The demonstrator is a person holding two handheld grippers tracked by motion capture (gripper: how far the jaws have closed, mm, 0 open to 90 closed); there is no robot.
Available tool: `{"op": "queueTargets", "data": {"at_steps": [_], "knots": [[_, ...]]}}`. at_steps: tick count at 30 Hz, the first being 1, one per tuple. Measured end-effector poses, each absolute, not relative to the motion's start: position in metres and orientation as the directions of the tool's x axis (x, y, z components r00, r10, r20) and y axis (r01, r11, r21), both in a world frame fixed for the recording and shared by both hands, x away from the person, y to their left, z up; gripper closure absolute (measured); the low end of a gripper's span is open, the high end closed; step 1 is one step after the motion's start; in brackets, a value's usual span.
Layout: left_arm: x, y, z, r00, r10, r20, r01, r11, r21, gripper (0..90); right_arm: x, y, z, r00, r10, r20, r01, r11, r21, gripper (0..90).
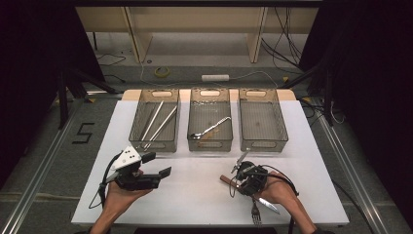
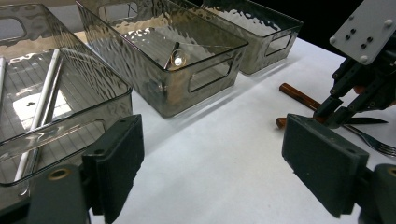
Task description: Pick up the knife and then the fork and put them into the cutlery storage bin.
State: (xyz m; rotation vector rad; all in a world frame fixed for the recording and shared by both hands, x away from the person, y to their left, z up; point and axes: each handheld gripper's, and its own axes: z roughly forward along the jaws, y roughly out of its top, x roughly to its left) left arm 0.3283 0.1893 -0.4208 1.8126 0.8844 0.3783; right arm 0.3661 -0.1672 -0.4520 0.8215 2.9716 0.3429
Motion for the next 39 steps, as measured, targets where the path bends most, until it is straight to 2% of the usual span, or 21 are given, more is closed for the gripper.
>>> {"op": "queueTargets", "data": {"at_steps": [20,27,39], "knots": [[0.329,0.193,-0.419,0.675,0.722,-0.152,0.388,-0.172,0.905,20.5,0.379,-0.19,-0.427,-0.823,0.557,0.116,0.554,0.739,0.384,77.5],[0.329,0.196,-0.419,0.676,0.723,-0.142,0.373,-0.169,0.912,20.2,0.394,-0.205,-0.41,-0.795,0.585,0.161,0.584,0.666,0.464,77.4],[0.327,0.203,-0.418,0.674,0.725,-0.139,0.357,-0.155,0.921,19.3,0.421,-0.218,-0.382,-0.764,0.621,0.172,0.599,0.586,0.546,77.4]]}}
